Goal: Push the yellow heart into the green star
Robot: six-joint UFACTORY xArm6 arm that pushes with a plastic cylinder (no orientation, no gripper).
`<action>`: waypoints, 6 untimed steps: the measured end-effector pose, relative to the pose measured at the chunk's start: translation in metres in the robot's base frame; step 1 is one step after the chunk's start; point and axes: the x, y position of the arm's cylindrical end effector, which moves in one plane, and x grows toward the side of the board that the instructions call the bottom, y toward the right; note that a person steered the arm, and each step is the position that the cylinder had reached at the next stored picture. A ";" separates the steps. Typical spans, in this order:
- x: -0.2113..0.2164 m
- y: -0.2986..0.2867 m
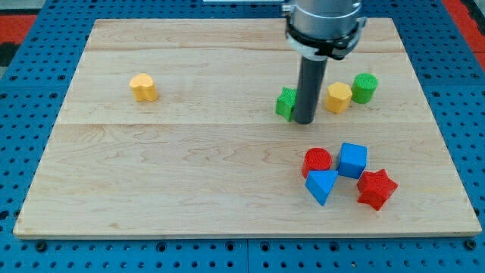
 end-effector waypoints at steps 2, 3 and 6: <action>0.036 -0.147; 0.002 -0.261; -0.046 -0.273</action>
